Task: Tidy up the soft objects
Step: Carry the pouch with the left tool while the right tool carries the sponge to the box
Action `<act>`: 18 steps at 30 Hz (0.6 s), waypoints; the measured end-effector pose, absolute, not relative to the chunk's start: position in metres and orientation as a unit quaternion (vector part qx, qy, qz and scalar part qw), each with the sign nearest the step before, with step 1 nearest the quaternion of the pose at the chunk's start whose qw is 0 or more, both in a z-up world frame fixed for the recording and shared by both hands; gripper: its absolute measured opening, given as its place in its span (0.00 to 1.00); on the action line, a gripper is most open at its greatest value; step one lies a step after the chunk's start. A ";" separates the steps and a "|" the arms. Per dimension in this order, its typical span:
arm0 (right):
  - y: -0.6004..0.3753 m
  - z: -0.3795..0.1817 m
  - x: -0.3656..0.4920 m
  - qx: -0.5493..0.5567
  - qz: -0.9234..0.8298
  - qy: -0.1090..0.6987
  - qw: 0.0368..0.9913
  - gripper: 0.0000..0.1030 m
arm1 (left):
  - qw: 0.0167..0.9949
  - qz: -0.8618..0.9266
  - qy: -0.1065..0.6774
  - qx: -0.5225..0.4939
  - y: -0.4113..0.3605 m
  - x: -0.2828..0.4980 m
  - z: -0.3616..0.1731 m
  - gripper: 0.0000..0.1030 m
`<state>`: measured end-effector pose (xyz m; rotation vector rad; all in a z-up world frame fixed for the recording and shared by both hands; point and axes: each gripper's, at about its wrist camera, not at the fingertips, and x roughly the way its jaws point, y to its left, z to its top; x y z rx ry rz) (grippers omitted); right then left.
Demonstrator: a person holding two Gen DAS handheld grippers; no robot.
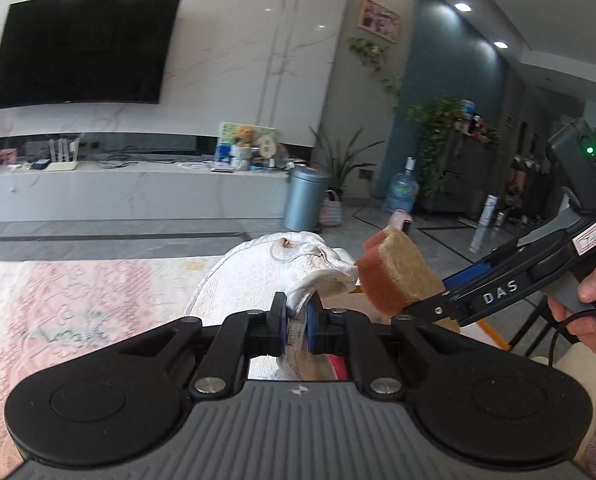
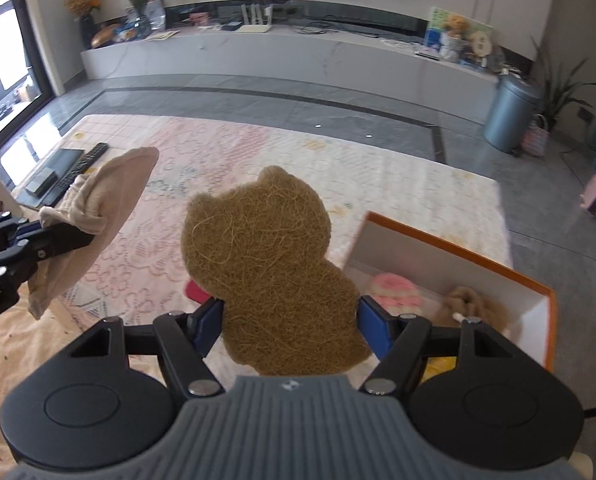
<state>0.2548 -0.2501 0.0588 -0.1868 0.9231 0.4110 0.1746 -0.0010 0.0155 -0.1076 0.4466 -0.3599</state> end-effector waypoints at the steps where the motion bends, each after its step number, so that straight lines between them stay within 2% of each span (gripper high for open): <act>1: -0.258 0.059 0.254 -0.088 0.191 0.441 0.872 0.68 | 0.957 -0.186 0.219 -0.048 -0.010 0.177 0.017 0.10; 18: -0.372 0.018 0.277 -0.058 0.090 0.489 0.865 0.68 | 0.920 -0.302 0.251 0.009 -0.145 0.243 0.009 0.10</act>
